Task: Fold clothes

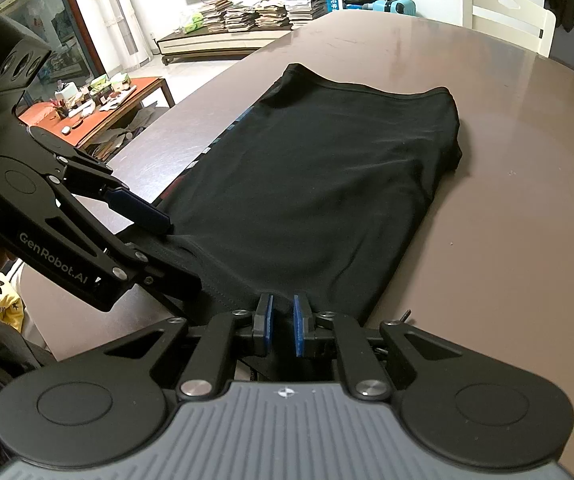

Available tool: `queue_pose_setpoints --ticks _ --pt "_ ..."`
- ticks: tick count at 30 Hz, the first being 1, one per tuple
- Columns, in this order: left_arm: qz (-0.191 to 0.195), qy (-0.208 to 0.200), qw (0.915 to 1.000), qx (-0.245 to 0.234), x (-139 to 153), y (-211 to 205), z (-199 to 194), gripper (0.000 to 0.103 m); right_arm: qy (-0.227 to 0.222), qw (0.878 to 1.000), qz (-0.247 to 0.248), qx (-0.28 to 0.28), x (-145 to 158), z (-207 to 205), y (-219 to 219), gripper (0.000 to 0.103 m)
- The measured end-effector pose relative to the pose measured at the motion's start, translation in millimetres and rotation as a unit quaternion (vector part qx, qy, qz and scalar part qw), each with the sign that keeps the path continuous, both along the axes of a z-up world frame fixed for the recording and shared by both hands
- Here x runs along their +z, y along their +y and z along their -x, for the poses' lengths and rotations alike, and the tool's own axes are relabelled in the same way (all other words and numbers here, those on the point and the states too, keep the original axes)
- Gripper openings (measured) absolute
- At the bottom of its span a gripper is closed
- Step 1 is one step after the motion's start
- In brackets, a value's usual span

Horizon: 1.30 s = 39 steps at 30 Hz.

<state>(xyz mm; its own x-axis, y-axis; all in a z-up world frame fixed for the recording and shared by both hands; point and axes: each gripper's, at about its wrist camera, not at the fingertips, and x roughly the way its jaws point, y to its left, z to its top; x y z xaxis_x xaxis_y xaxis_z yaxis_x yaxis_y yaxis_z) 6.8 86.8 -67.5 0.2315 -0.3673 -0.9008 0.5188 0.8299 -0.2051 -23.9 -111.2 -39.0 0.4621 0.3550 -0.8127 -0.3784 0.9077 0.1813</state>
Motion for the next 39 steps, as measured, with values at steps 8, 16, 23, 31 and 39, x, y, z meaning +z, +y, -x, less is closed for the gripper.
queue_pose_setpoints --ticks 8,16,23,31,39 --pt "-0.001 0.0 1.0 0.0 -0.2 -1.5 0.2 0.074 -0.001 1.0 -0.002 -0.001 -0.4 0.3 -0.3 0.01" --pt "-0.001 0.0 1.0 -0.001 -0.2 -2.5 0.4 0.076 0.0 1.0 -0.003 0.0 -0.3 0.3 -0.6 0.011" --pt "-0.003 -0.001 1.0 -0.001 -0.2 -3.3 0.8 0.076 -0.001 1.0 -0.004 0.0 -0.1 0.4 -0.9 0.011" --pt "-0.005 -0.001 1.0 -0.001 -0.1 -4.9 0.6 0.076 0.0 1.0 -0.005 0.0 0.2 0.5 -1.3 0.011" --pt "-0.007 -0.001 1.0 -0.001 -0.1 -6.7 0.9 0.076 0.0 1.0 -0.007 0.0 0.5 0.5 -1.8 0.011"
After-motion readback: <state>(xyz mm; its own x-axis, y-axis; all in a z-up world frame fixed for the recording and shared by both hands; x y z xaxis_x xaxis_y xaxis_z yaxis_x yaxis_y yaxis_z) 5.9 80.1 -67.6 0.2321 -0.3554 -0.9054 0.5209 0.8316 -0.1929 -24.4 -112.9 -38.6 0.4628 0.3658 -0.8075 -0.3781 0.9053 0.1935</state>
